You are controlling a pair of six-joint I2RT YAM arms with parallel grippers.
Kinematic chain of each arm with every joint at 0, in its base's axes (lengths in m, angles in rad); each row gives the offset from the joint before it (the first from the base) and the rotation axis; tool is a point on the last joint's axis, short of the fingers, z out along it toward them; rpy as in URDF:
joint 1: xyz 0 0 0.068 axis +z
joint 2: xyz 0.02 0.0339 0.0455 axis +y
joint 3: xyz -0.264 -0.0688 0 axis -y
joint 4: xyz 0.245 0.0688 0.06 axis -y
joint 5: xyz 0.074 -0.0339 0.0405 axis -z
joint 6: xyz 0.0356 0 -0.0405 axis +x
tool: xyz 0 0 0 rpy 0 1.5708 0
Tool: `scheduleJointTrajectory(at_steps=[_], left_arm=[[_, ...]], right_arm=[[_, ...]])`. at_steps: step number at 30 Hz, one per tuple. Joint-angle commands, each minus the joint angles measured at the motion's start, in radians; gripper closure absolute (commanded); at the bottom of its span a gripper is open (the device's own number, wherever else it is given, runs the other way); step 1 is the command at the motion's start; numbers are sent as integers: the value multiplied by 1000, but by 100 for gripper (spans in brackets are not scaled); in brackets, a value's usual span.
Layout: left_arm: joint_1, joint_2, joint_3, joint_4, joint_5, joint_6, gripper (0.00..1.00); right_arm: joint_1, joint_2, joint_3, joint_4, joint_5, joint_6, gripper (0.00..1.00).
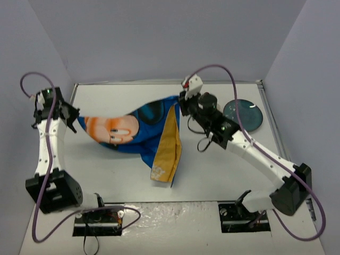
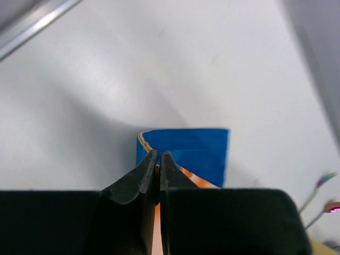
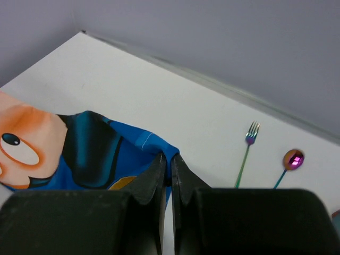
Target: Set the dinner table for one person
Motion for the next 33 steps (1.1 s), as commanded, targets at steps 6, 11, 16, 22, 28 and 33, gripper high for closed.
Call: scheduleJointTrajectory(at_steps=[6,11,16,22,28,33], left_arm=[[31,241,656,253,178,54,100],[60,162,581,498,200,118,100],[91,25,300,582,233,119,100],[89,-144,-120,629,230,44,100],[84,-281,-427,395,126,-2,90],[84,-408,-469,117,47,44,37]], right_arm=[[-119,332,587,138,24,-286,100],[-123,321,586,200,-15,-401,100],[-123,194,295,284,-58,-377,100],[-88,73,-66,316,-126,-268,100],[-31,-83,-340,194,-88,-44,92],[-27,-228,-484,-2,-89,189,57]])
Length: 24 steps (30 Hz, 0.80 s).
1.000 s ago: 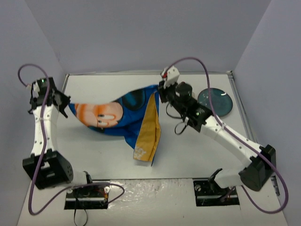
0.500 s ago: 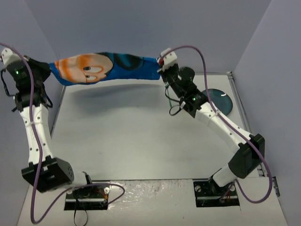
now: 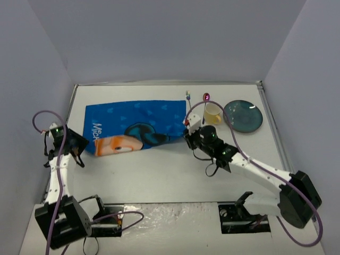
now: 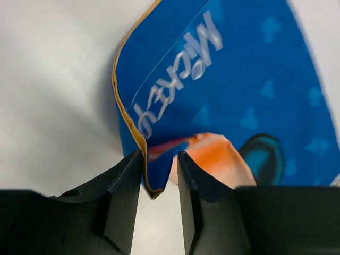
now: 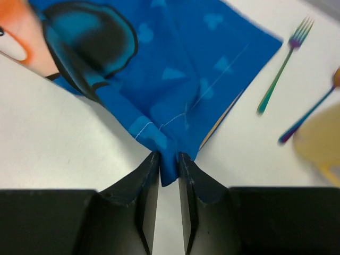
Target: Set the dinner table for one person
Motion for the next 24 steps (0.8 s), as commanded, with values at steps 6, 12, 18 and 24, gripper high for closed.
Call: scheduleJointTrajectory(at_steps=[6,12,18,24], left_arm=[[-4,-208,144,-321,-213,125,7],[-24,-188,184,-259,-96,208,7],[-108,-41,125,-122,12,159,7],[-224,176,155,-62,-162,99,7]], right_arm=[[-2,-251,-37,-241,16,362,32],[-16,-168,30,-269,70,389,29],[-40,149,197,-249,57,391,30],[-70,362,277,-208,30,394,30]])
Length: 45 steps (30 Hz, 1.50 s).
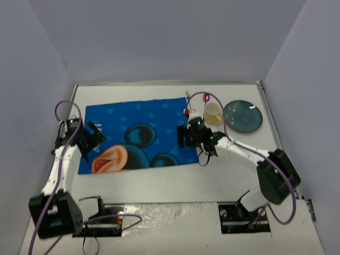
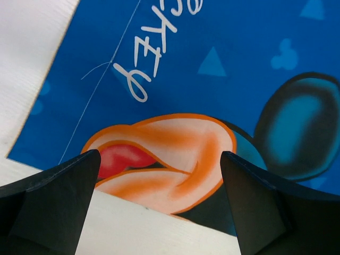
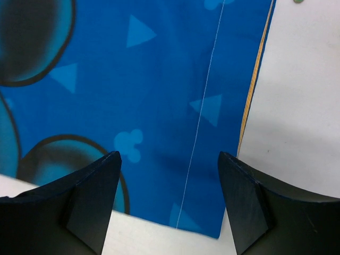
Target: Set the dinner table for one person
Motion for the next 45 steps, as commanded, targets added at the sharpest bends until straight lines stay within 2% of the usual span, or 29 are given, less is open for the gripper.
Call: scheduleJointTrajectory(at_steps=[1,7,15,26,28,34,40,45], left_arm=[[-37,154,44,114,-96,-69,7],[-46,399,101,171,-136,-153,7],[-42,627,218,176,-216,-151,9],[9,899,521,130,-262,-68,9],[21,935,570,129,-236,-62,10],[32,1020,751,57,-286,39,10],[76,1069,862,47,-241,127,9],[67,962,883,21,-199,134,8]], right_arm=[[-25,107,66,64,-4,15,31],[-53,206,21,141,-48,40,33],[-63,325,7,206,-62,73,36],[-90,496,171,233,-62,83,39],[-91,524,218,231,-57,82,39],[-93,582,351,194,-82,81,40],[-82,560,371,178,-97,93,40],[-82,459,351,155,-60,52,40]])
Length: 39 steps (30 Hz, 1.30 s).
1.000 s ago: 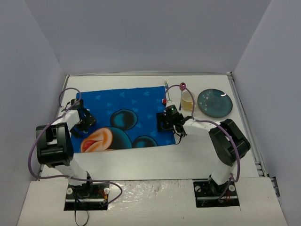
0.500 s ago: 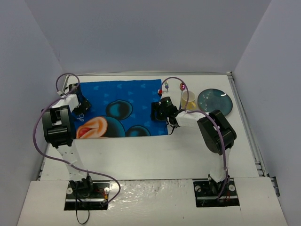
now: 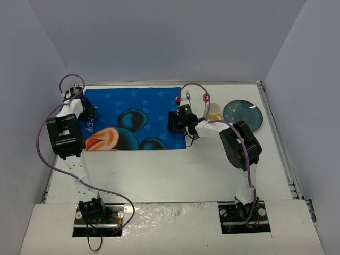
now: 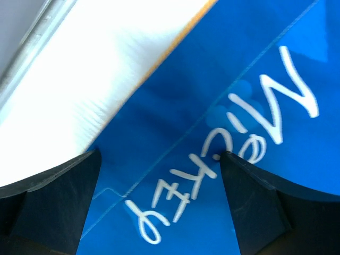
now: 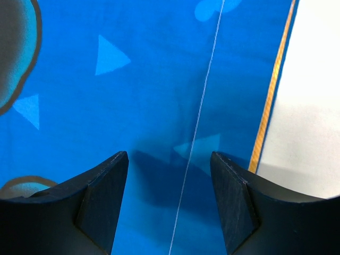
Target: Set the dinner table for one person
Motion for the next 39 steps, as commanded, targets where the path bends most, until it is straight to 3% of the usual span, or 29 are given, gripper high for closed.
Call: scheduleJointTrajectory(at_steps=[1,6,11,18,26,39], left_arm=[[-1,-142,17,-50,26,50,7],[-65,-386,-122,-37,55,32,6],[-75,-483,-312,6,86,-40,6],[-70,-404,-400,-4,119,-76,6],[-33,-354,-443,0,76,-53,6],[63,-270,-420,1,51,-38,7]], right_arm=[[4,-128,6,-100,20,-32,39],[4,-250,3,-145,-21,-35,38],[5,-318,-96,-87,-83,27,37],[12,-313,-247,76,-214,146,38],[20,-267,-384,201,-224,195,39],[18,-223,-415,216,-200,183,39]])
